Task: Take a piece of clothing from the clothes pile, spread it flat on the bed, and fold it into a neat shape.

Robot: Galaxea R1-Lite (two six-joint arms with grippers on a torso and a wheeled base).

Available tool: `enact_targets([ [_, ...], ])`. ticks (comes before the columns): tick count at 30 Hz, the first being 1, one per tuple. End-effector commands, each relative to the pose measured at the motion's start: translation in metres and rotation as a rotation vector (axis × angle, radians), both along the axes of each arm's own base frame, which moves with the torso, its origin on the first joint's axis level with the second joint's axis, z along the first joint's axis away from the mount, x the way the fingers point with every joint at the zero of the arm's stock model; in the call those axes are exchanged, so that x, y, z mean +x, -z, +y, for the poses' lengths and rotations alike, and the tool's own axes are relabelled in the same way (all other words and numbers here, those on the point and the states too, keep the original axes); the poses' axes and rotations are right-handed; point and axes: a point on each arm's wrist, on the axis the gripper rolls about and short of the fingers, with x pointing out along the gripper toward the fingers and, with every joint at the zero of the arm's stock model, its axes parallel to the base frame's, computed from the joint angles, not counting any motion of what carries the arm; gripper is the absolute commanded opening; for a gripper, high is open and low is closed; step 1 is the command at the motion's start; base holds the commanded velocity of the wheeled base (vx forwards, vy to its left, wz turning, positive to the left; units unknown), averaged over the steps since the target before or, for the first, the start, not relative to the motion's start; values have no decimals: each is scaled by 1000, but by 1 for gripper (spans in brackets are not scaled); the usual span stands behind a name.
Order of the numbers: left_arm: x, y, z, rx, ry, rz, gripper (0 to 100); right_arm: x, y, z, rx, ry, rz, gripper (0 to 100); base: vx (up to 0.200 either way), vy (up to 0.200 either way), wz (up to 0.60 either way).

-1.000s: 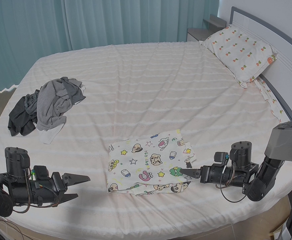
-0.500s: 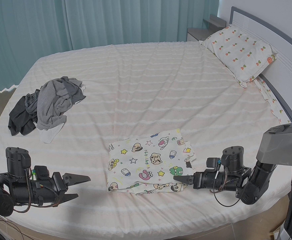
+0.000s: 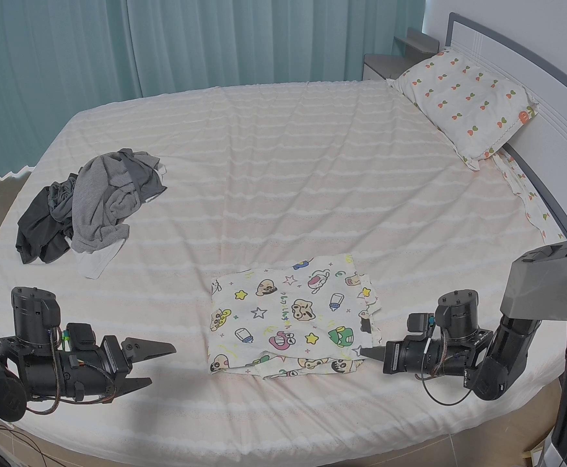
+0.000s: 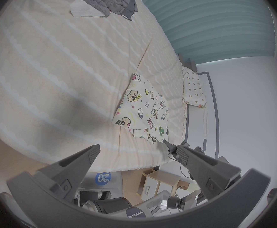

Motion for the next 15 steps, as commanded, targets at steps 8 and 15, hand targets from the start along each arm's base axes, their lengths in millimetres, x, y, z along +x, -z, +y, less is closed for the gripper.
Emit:
enact_targets([
  [8, -1, 1, 0, 1, -1, 5, 100, -12, 2, -14, -10, 19, 39, 0, 0, 0, 0],
  [15, -1, 1, 0, 1, -1, 5, 100, -14, 1, -19, -9, 31, 37, 0, 0, 0, 0],
])
